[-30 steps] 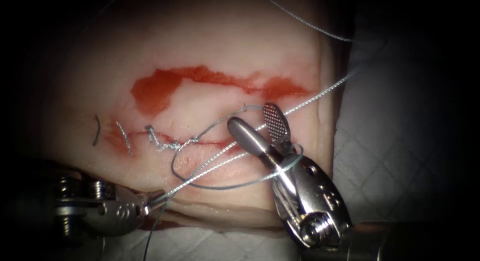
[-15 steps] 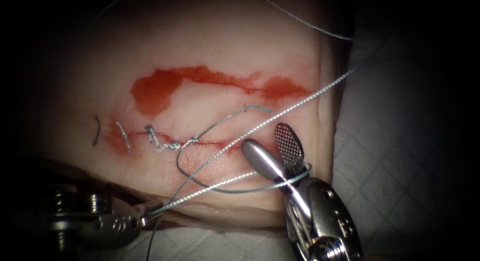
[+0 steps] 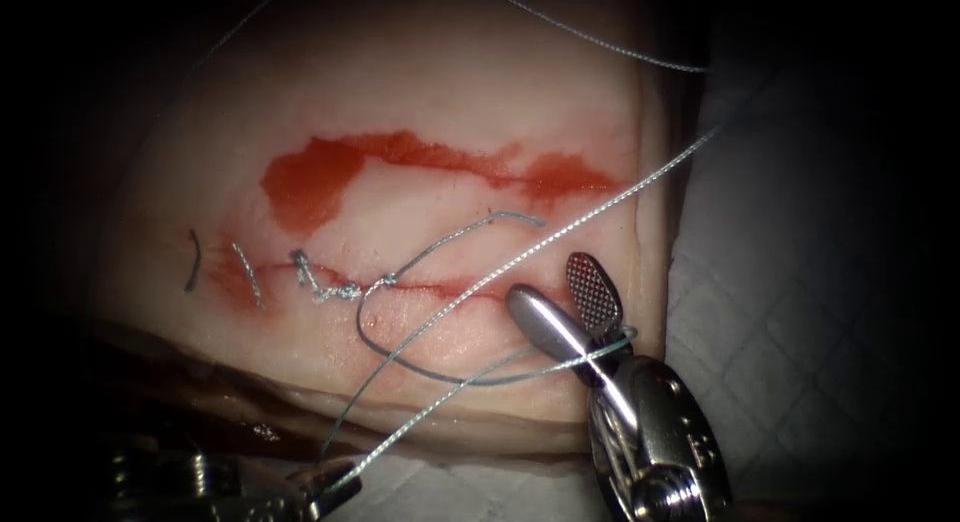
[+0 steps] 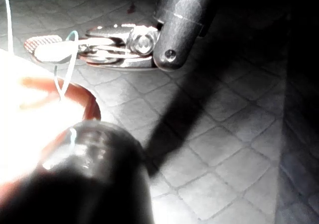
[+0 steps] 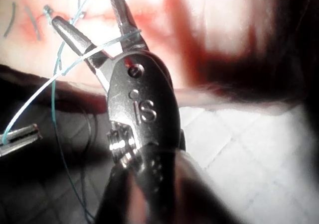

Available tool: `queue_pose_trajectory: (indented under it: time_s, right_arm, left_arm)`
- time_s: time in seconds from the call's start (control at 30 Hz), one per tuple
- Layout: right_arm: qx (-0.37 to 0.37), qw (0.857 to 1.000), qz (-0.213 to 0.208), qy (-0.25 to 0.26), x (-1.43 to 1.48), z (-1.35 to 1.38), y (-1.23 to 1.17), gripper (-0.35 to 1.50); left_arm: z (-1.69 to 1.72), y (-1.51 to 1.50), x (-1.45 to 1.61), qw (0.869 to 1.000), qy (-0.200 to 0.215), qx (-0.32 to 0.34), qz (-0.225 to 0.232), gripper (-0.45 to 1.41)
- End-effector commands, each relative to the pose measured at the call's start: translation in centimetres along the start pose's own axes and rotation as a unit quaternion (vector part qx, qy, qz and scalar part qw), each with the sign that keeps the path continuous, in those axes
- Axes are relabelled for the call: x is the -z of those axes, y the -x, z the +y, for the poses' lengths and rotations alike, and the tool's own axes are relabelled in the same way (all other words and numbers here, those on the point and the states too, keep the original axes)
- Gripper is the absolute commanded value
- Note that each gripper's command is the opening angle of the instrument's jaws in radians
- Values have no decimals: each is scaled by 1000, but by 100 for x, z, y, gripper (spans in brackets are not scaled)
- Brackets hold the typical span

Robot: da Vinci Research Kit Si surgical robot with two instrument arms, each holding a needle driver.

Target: Wound Closure

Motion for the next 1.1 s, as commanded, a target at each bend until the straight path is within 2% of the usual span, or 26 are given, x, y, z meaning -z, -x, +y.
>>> queue_pose_trajectory:
  time_s: [0.03, 0.4, 0.43, 0.53, 0.6, 0.73, 0.93, 1.1]
  right_arm:
    - [0, 1000, -2, 0, -5, -2, -9, 64]
    - [9, 1000, 17, -17, -16, -27, -26, 42]
    - [11, 1000, 19, -20, -19, -30, -31, 34]
    - [10, 1000, 17, -22, -25, -31, -39, 36]
    - [14, 999, 18, -23, -24, -33, -41, 44]
    - [13, 1000, 20, -17, -19, -35, -38, 42]
    - [38, 996, 64, -42, -18, -35, -39, 41]
    - [51, 995, 70, -46, -19, -34, -40, 47]
  left_arm:
    - [-3, 2, -11, 1000, 2, 0, -1, -45]
    - [-5, -12, -44, 999, 27, -3, 19, -45]
    - [-4, -13, -43, 999, 26, -3, 18, -45]
    - [-3, -13, -41, 999, 25, -3, 19, -45]
    - [-2, -14, -39, 999, 26, -3, 19, -45]
    - [-1, -15, -39, 999, 27, -3, 20, -45]
    - [-2, -14, -39, 999, 27, -3, 20, -43]
    - [-2, -12, -35, 999, 26, -2, 21, -43]
